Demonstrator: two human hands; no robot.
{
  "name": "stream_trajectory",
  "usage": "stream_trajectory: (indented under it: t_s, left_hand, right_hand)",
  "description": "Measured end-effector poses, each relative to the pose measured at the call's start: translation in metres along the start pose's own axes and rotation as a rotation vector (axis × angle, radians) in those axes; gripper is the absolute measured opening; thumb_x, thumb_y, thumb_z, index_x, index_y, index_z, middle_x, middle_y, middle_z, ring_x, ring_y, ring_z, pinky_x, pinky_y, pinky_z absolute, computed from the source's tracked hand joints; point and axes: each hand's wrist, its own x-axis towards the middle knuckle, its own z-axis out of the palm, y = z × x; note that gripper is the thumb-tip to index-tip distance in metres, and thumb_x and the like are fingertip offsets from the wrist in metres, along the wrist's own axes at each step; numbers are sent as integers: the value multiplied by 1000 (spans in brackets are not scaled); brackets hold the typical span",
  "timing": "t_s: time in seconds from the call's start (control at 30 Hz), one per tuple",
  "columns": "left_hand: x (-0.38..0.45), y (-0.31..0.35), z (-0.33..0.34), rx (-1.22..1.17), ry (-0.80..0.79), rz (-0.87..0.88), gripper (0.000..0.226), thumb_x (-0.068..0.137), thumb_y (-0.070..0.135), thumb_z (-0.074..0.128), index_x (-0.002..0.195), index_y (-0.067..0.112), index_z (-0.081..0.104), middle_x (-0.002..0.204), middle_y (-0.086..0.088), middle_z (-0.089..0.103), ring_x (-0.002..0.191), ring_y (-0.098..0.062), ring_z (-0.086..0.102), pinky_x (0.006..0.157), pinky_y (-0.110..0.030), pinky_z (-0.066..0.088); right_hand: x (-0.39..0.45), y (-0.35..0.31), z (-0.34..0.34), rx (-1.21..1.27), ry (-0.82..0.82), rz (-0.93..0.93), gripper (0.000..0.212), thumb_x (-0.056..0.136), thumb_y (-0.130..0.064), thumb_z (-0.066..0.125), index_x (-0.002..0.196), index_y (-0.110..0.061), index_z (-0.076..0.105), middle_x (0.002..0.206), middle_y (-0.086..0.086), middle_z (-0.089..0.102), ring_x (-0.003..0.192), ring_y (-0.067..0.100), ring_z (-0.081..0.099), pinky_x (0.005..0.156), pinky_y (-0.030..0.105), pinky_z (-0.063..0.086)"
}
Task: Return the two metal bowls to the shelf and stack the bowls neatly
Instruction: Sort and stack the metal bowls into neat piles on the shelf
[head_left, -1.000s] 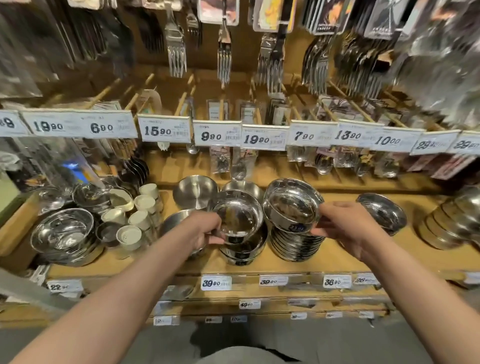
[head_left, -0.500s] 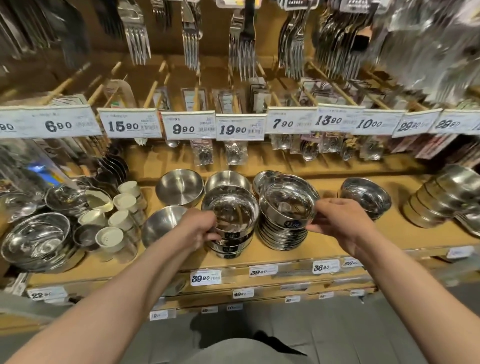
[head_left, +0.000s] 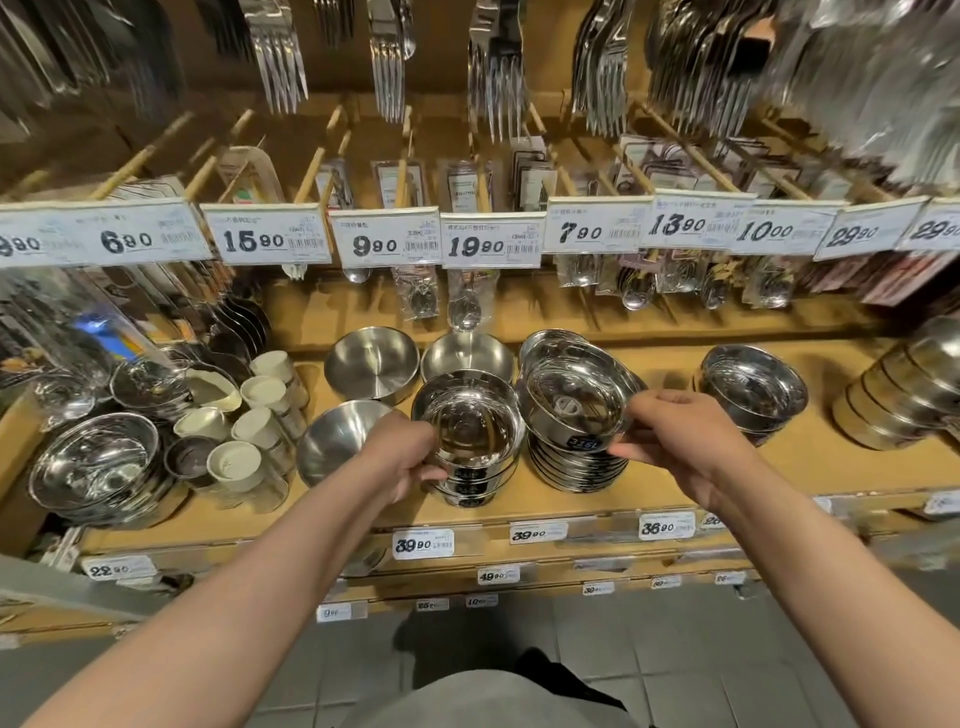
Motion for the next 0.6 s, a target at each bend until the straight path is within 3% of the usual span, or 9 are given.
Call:
stream_trajectory:
  t_s: [0.17,0.27,0.33,0.4,0.43,0.53,0.6]
  left_hand:
    - [-7,3,-3,-2,-55,-8,15,90,-14,51,96,-2,58,65,-15,71,46,-20,69,41,-27,57]
    - [-8,4,-6,44,-78,-14,12,91,-8,55,100,-1,60,81,-15,69,57,-19,72,49,-27,60]
    - [-10,4,-9,120,-71,0,12,93,2,62,105,1,60,90,-14,68,73,-22,70,64,-33,64]
    - [-15,9,-14,185,-16,24,12,94,11,65,101,4,57,92,-12,64,73,-22,66,76,-38,63]
    - [-19,12,-18,239,29,50,17,94,15,65,102,4,55,93,-10,62,74,-22,65,76,-39,62]
    - [-30,29,-32,716,231,246,45,91,30,63,128,8,50,114,-11,63,101,-30,63,79,-39,55]
    - [-40,42,-33,882,338,421,52,90,33,61,134,8,50,119,-13,63,100,-29,59,75,-35,46]
  right_hand:
    - [0,5,-1,-3,10,-2,11,90,8,59,84,4,67,73,21,68,69,28,69,61,30,62]
    - [0,7,1,-11,11,-8,9,91,8,59,88,6,67,78,24,68,66,28,70,58,29,63]
    - [-1,8,1,-11,14,-16,9,91,7,59,91,7,68,81,25,69,65,27,70,56,28,63]
    - [-2,9,-2,-5,17,-17,11,92,6,60,96,10,69,85,26,69,65,27,70,59,29,63]
    - [-3,10,-3,-5,19,-18,13,92,5,60,100,11,69,88,26,70,66,27,70,61,29,63]
    - [-6,11,-9,-18,21,-30,18,92,3,62,107,12,68,93,26,71,66,24,71,63,30,63]
    - [-7,10,-11,-34,30,-44,21,92,1,63,109,12,67,97,28,72,66,22,72,61,30,64]
